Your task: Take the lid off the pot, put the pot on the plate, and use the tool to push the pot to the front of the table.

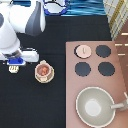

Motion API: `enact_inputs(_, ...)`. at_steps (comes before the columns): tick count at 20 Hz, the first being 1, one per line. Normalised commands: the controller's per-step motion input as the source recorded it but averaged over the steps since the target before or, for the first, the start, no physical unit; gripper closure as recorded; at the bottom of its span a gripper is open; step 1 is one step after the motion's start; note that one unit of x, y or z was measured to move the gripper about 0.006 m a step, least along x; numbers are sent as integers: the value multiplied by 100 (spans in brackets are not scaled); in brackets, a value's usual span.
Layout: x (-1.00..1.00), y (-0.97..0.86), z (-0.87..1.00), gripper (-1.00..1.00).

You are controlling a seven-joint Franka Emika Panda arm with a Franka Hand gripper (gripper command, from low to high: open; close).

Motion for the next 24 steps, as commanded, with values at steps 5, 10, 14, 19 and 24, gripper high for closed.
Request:
enact_inputs(5, -90, -65, -56, -100)
enact_inputs(10, -88, -63, -67, -100)
enact_inputs(14, -83, -61, -76, -100)
enact_inputs(19, -51, -54, -69, -100)
enact_inputs(24, -39, 3, -63, -100)
